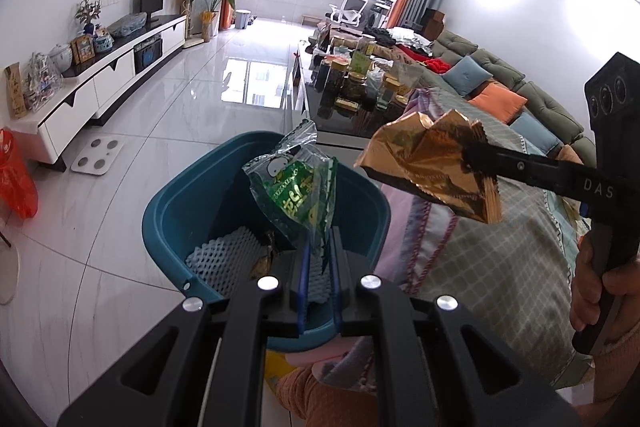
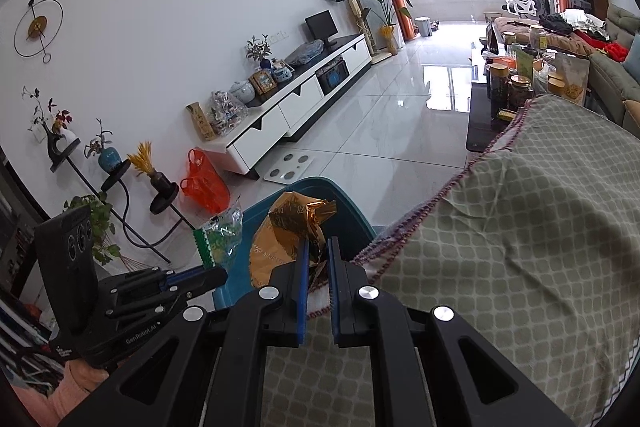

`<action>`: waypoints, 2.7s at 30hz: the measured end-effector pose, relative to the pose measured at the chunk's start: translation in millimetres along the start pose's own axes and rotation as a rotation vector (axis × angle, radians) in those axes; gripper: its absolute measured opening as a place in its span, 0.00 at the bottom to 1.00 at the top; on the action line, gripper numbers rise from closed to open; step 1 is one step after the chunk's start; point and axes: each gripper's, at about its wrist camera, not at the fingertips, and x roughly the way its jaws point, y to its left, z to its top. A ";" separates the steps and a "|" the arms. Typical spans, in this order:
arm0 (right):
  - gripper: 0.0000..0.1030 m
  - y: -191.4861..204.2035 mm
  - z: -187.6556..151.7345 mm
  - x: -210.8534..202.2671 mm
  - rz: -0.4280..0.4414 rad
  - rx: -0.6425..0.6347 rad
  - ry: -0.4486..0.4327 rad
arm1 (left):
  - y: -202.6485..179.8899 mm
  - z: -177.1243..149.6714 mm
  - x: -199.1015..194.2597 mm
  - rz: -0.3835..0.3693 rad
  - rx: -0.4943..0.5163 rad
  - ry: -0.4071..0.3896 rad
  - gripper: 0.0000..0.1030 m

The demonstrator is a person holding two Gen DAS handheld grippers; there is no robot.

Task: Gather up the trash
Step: 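Carry the plastic bag and gold wrapper over the teal bin with both grippers, then open both grippers over the teal bin to drop bag and wrapper, then move both tools back over the bed toward the orange peels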

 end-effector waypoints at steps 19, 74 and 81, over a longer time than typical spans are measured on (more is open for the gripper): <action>0.11 14.0 4.2 41.9 -0.022 -0.007 0.077 | 20.7 -5.0 20.2 0.025 -0.067 0.045 0.14; 0.56 -152.5 -134.1 -251.2 -0.470 0.347 -0.304 | -273.8 -41.5 17.2 -0.487 0.494 0.002 0.76; 0.56 -176.1 -145.7 -260.0 -0.494 0.417 -0.310 | -305.1 -46.2 30.7 -0.518 0.526 0.049 0.75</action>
